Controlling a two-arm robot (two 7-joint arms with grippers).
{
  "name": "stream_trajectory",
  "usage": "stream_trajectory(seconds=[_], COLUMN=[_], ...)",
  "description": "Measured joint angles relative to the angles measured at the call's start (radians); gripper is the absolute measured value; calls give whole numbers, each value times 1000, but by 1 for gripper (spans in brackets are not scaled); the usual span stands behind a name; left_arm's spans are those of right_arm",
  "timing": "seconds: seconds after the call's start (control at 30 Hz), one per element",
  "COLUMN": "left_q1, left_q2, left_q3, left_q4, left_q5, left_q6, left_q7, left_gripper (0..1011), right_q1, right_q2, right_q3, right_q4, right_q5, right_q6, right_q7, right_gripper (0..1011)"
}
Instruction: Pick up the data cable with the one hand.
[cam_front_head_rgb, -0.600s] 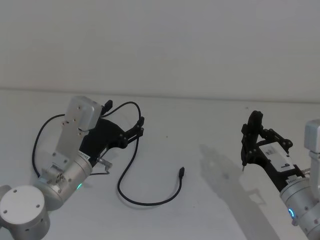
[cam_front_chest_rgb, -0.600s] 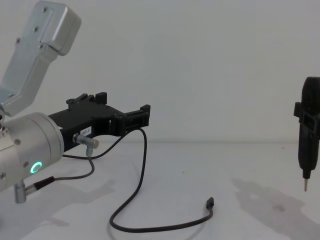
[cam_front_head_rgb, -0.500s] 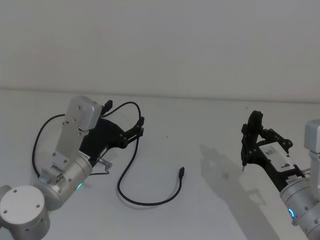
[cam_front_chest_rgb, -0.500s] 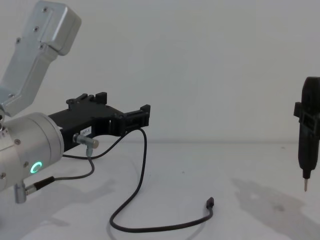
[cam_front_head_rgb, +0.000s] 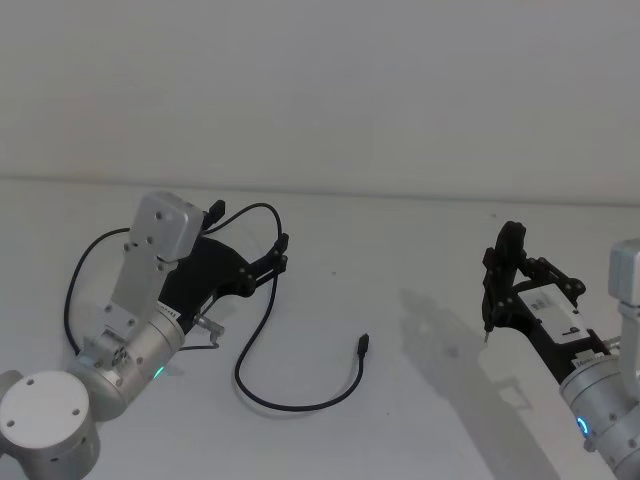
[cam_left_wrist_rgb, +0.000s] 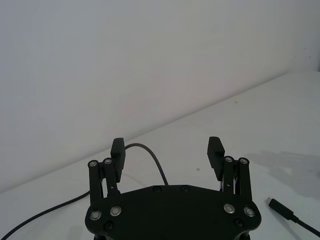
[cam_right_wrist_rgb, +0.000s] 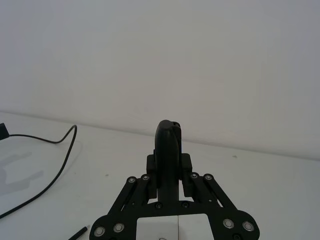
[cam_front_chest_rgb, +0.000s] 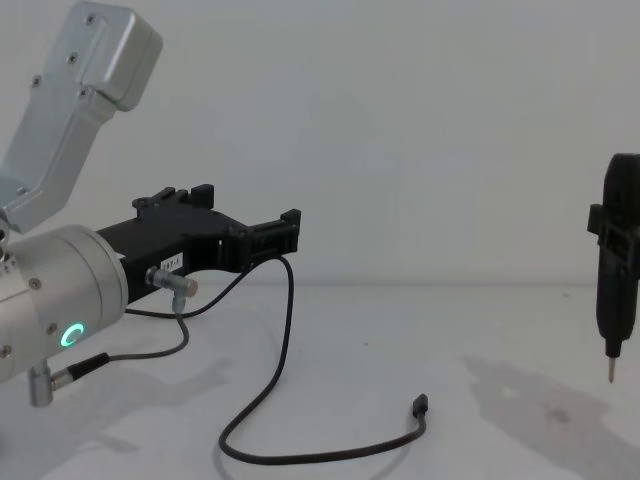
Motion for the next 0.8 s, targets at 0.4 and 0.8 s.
stream_trajectory(seconds=[0.4, 0.8], left_q1=[0, 0], left_q2=[0, 0], left_q3=[0, 0], left_q4=[0, 0], left_q5=[0, 0], left_q6=[0, 0], left_q7=[0, 0], left_gripper=[1002, 1002], right_q1=[0, 0], right_q2=[0, 0], right_q3=[0, 0], right_q4=[0, 0], right_q5=[0, 0], right_q6=[0, 0], right_q7=[0, 0], right_gripper=[268, 268])
